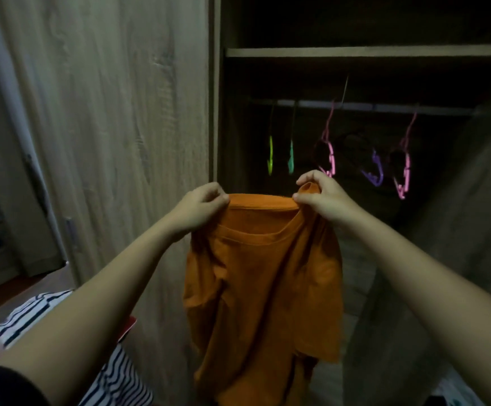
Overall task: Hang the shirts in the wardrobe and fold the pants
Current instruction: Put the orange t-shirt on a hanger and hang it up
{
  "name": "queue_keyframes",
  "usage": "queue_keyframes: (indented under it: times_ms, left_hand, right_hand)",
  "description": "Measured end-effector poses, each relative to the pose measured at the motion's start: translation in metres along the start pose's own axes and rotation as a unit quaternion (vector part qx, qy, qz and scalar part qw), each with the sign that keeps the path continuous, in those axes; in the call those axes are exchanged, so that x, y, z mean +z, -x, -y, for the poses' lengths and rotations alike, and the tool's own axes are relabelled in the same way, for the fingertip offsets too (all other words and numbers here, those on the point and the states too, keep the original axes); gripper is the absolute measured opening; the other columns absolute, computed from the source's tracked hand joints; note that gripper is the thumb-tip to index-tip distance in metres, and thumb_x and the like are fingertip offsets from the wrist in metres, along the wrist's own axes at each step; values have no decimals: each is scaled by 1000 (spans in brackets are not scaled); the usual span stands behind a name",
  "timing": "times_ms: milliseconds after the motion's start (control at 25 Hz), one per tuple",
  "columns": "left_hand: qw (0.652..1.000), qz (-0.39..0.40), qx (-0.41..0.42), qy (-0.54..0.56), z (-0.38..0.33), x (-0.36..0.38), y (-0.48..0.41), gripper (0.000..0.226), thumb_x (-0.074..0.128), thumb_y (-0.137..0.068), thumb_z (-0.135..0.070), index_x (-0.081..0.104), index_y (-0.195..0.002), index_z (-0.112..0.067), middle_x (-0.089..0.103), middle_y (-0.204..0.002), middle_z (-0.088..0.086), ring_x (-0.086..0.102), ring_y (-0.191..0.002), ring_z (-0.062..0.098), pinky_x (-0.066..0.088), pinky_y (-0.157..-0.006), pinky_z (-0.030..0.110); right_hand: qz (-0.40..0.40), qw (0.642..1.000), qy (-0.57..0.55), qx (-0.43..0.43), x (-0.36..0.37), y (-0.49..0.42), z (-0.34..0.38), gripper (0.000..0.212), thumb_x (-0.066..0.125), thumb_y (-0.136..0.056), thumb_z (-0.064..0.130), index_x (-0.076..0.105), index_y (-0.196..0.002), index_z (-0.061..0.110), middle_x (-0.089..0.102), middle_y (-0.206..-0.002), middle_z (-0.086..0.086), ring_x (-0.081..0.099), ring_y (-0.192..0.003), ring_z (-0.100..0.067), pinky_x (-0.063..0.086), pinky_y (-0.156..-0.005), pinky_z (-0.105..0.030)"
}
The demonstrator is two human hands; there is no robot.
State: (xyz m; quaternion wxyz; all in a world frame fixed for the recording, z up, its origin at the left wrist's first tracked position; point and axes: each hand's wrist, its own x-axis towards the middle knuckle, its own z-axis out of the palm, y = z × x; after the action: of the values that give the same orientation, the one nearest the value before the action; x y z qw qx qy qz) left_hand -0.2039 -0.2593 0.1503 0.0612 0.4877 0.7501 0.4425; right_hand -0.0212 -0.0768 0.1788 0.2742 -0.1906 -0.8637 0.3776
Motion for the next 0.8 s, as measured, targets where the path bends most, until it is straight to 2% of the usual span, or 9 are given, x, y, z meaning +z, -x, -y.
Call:
queue_keyframes:
  times_ms: [120,240,280,360,440,520,640,720,800]
  left_hand:
    - [995,58,77,-15,7,-2,-5,8,55,-92,-30,54,-99,-26,57,-100,-1,59,-90,14,51,-75,29]
    - [990,84,115,5,16,-14,-12,11,63,-87,-28,58,-97,-27,55,-106,-7,56,-99,11,50,-81,27]
    - [987,77,126,-63,21,-15,-17,7,63,-86,-25,61,-92,-28,52,-105,-9,54,-100,9,48,-83,26]
    - [953,56,143,-262,36,-8,-26,15,62,-85,-16,66,-91,-29,47,-103,-10,51,-96,7,45,-83,24]
    - [926,74,130,-347,49,3,-31,33,60,-86,-12,64,-114,-29,49,-107,-9,51,-88,4,50,-77,21]
    - [946,88,84,-301,56,6,-34,40,57,-87,-9,60,-120,-32,56,-109,-8,59,-83,3,55,-73,22]
    - [971,58,32,-230,57,3,-42,26,55,-89,-13,65,-99,-35,64,-105,-7,63,-80,2,57,-72,23]
    - [973,63,33,-220,57,4,-46,23,55,-90,-11,68,-96,-28,66,-105,-6,61,-82,-2,52,-70,15]
    - [987,70,39,-137,53,7,-49,25,52,-90,-3,69,-99,-19,65,-104,-5,61,-89,1,51,-74,16]
  right_hand:
    - [43,998,-23,-43,-11,-1,-2,17,53,-90,10,51,-92,27,46,-92,8,48,-82,-9,41,-69,-21]
    - [61,996,-37,-53,-27,-3,-9,33,46,-87,-3,59,-68,19,51,-81,5,51,-81,-9,38,-79,-22]
    - [68,997,-4,-48,-32,-4,-13,37,45,-87,-4,62,-65,20,52,-83,5,51,-85,-8,36,-83,-19]
    - [91,987,122,-44,-34,-7,-22,41,43,-87,-2,69,-69,25,53,-94,8,51,-95,-7,34,-85,-16]
    - [112,965,233,-35,-31,-11,-29,37,42,-90,5,70,-87,29,55,-109,8,50,-107,-9,38,-91,-23]
    - [145,946,291,0,-28,-13,-34,35,47,-88,8,65,-109,29,50,-123,5,47,-115,-12,41,-93,-27]
    - [216,911,343,81,-28,-9,-40,46,52,-83,3,60,-117,32,47,-131,3,47,-118,-16,46,-91,-27]
    - [187,919,329,111,-26,-6,-43,42,48,-86,-1,64,-113,26,53,-131,1,50,-117,-14,44,-90,-24]
    - [126,944,273,137,-24,-6,-43,39,46,-87,-2,64,-114,20,55,-130,-1,51,-117,-14,43,-92,-25]
